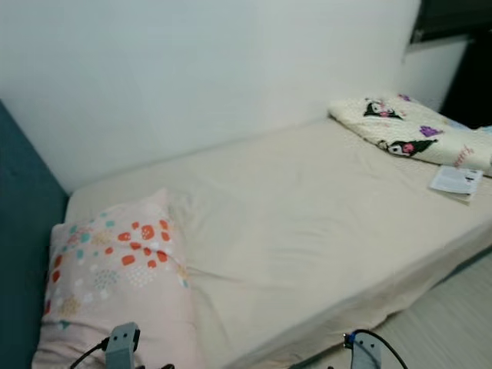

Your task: Clean up the room

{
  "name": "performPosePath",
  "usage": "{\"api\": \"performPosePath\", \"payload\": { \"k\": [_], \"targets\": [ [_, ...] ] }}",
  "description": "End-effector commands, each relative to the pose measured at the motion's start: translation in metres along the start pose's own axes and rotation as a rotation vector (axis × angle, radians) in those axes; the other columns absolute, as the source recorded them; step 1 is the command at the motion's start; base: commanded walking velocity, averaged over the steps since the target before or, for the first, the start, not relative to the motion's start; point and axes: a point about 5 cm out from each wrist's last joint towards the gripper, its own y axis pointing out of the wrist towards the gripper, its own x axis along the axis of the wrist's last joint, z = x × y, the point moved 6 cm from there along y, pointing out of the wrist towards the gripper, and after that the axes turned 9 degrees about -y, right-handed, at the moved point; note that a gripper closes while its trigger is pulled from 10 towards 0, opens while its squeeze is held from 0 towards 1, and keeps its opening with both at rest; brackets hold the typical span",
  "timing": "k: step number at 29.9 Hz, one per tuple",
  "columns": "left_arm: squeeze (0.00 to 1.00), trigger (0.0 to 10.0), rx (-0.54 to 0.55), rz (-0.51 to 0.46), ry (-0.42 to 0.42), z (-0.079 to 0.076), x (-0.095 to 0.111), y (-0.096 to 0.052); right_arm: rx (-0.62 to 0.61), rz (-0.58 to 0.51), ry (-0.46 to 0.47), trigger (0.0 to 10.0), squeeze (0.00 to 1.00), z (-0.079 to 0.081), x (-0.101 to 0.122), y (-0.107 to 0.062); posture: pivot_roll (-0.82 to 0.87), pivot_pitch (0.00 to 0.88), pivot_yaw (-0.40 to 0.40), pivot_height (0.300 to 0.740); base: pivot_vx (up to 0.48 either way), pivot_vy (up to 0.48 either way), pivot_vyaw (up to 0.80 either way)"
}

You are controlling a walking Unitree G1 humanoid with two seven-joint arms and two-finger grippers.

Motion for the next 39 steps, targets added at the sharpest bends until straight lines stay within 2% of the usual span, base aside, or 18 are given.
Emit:
{"api": "performPosePath", "payload": {
  "k": [1,8,13,17,23,31,39],
  "targets": [
    [0.00,10.0,0.017,0.021,0.007,0.006,-0.006,-0.002,0.008,0.009,0.010,10.0,0.00,0.005,-0.003,0.000,0.01,0.026,0.036,0.740,0.000,-0.480,0.00],
    [0.00,10.0,0.015,0.029,0.011,0.005,-0.008,-0.002,0.006,0.018,0.000,10.0,0.00,0.004,-0.006,-0.001,0.01,0.026,0.037,0.740,0.000,-0.480,0.00],
    [0.00,10.0,0.008,0.033,0.019,0.002,-0.009,-0.001,0.015,0.021,-0.034,10.0,0.00,0.005,-0.006,-0.001,0.01,0.024,0.038,0.740,0.000,-0.480,0.73],
    [0.00,10.0,0.003,0.035,0.028,0.000,-0.008,0.000,0.007,0.036,-0.026,10.0,0.00,0.005,-0.010,-0.001,0.01,0.021,0.037,0.740,0.000,-0.480,0.70],
    [0.00,10.0,0.001,0.036,0.033,0.000,-0.007,0.000,0.014,0.044,-0.006,10.0,0.00,0.007,-0.013,-0.002,0.01,0.010,0.038,0.740,0.000,-0.480,0.00],
    [0.00,10.0,0.001,0.043,0.043,0.001,-0.007,0.000,0.011,0.057,-0.009,10.0,0.00,0.007,-0.016,-0.002,0.01,0.000,0.043,0.740,0.000,0.000,0.00],
    [0.00,10.0,-0.002,0.049,0.048,0.000,-0.008,0.000,0.026,0.046,-0.029,10.0,0.00,0.009,-0.014,-0.002,0.01,0.006,0.045,0.740,0.000,-0.480,0.09]
  ]
}}
